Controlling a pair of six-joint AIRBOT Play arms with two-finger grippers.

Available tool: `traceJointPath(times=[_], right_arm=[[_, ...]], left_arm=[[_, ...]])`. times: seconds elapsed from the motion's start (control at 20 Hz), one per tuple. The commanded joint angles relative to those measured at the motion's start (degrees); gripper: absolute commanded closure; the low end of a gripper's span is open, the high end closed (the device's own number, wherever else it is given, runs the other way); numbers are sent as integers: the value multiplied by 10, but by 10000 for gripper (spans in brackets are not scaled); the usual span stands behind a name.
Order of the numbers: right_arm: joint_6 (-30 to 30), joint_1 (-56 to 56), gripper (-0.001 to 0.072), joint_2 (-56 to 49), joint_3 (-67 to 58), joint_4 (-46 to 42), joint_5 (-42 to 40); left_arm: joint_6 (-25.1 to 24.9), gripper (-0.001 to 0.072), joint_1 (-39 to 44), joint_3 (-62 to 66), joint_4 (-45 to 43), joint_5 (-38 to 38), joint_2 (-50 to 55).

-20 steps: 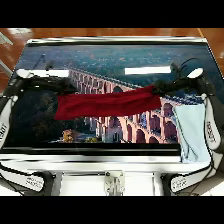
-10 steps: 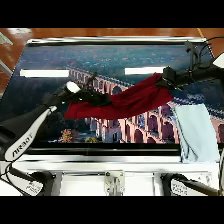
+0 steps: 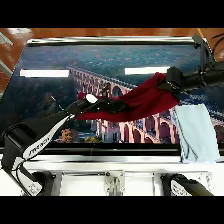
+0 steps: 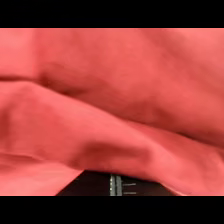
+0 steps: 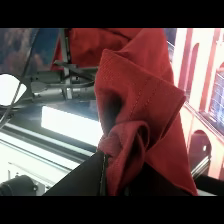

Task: Fold the shirts.

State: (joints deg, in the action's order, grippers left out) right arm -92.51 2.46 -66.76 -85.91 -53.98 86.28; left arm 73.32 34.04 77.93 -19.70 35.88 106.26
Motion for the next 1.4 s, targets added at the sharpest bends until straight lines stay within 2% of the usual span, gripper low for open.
traceJointPath(times=[0.0, 0.1, 0.3, 0.45, 0.7, 0.85, 0.95, 1.0, 1.05, 1.1, 1.15, 1.25, 1.35], right_arm=[[-13, -5, 647, 11, 0, -10, -2], [-14, -25, 647, 9, 0, -15, -47], [-14, -123, 647, -53, 0, -21, -158], [-19, -211, 647, -138, 0, -9, -271], [-14, -333, 647, -307, 0, 160, -481], [47, -378, 647, -379, 0, 325, -544], [76, -397, 646, -402, 0, 388, -562], [77, -403, 601, -411, 0, 407, -572], [77, -408, 406, -417, 0, 422, -580], [85, -408, 175, -419, 0, 438, -585], [109, -407, 140, -417, 0, 451, -585], [129, -391, 140, -406, 0, 446, -572], [127, -364, 146, -390, 0, 406, -522]], left_arm=[[-33, 674, -7, 2, 24, 0, 0], [-31, 675, -44, 2, -40, 10, -37], [42, 675, -174, 2, -246, 54, -175], [50, 674, -301, 2, -299, 94, -303], [49, 673, -498, 2, -299, 137, -502], [47, 672, -579, 2, -301, 169, -579], [47, 672, -609, 2, -301, 205, -605], [38, 672, -615, 2, -301, 223, -612], [34, 672, -615, 2, -301, 241, -615], [33, 672, -615, 2, -301, 257, -614], [33, 672, -615, 2, -301, 271, -613], [32, 672, -615, -1, -301, 278, -613], [33, 672, -615, -6, -301, 280, -613]])
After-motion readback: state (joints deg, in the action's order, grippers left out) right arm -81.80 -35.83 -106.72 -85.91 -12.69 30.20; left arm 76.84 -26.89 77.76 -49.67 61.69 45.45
